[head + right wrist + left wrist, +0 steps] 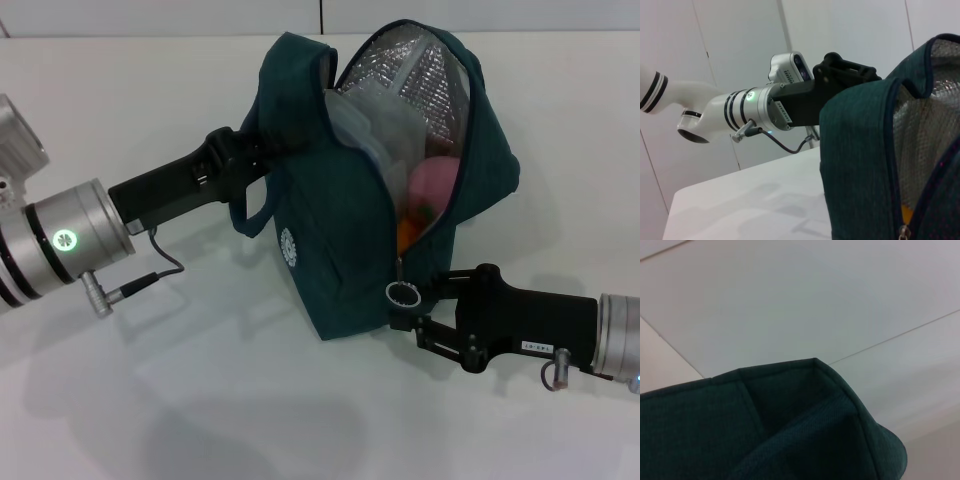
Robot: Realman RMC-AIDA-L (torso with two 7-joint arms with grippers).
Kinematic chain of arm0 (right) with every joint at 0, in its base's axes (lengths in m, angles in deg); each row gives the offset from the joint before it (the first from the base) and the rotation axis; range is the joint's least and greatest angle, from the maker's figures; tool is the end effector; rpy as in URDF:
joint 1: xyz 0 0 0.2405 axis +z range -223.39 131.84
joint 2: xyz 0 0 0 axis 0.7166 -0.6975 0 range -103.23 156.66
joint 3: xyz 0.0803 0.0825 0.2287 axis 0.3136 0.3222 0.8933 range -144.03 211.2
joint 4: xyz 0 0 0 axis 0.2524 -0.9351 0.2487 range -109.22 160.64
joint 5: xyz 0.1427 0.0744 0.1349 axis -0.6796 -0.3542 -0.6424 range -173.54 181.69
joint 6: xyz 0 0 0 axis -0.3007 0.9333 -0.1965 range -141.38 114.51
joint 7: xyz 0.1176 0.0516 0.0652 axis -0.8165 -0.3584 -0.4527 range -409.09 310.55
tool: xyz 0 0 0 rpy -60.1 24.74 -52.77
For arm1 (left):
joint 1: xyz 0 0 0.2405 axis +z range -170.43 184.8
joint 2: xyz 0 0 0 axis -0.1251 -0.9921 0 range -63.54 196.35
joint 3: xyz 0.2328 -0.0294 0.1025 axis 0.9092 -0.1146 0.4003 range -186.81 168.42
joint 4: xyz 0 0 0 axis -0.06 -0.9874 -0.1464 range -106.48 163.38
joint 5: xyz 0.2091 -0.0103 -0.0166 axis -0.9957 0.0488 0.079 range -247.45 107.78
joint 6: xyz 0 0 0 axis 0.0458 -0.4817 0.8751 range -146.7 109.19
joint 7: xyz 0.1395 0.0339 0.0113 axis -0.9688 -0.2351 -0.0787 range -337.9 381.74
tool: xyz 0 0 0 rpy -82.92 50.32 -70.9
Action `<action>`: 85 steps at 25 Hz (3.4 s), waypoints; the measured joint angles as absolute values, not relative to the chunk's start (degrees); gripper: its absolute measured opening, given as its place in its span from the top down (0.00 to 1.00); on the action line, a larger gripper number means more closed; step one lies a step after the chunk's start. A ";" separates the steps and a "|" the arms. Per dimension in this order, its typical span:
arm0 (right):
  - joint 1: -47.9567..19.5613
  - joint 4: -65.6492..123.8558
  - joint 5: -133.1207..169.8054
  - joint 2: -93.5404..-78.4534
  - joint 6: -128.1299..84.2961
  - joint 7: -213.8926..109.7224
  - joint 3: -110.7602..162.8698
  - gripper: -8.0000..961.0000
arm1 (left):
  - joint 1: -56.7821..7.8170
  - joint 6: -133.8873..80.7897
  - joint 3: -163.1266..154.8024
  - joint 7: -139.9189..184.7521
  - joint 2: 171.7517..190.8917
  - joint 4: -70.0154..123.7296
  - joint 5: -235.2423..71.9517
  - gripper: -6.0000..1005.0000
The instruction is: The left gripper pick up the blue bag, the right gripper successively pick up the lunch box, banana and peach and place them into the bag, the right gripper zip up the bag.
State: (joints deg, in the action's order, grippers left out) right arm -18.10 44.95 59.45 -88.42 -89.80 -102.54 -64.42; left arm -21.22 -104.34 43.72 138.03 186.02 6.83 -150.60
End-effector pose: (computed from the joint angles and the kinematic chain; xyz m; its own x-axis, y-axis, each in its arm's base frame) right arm 0.2538 0.2889 -0.0778 0.7905 -0.2053 -0.5770 -0.3227 -0.9404 -0.1076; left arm -0.2447 0.3227 -0.0278 -0.0611 0.8007 0.5960 0.7703 -0.3419 0.5382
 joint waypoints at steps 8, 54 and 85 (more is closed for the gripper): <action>-18.15 44.96 59.39 -88.46 -89.80 -102.56 -64.41 0.71 | -20.96 -104.36 43.72 138.03 186.02 6.83 -150.61 0.94; -21.99 54.59 59.37 -86.64 -95.81 -99.21 -57.39 0.99 | -20.07 -104.60 43.56 130.25 185.80 6.66 -147.94 0.52; -12.77 59.42 67.33 -86.09 -92.97 -109.57 -53.47 0.99 | -9.46 -112.45 43.59 99.65 185.67 6.90 -136.27 0.11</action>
State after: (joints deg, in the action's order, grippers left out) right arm -12.77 59.42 67.33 -86.09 -92.97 -109.57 -53.47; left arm -9.46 -112.45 43.59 99.65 185.67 6.90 -136.27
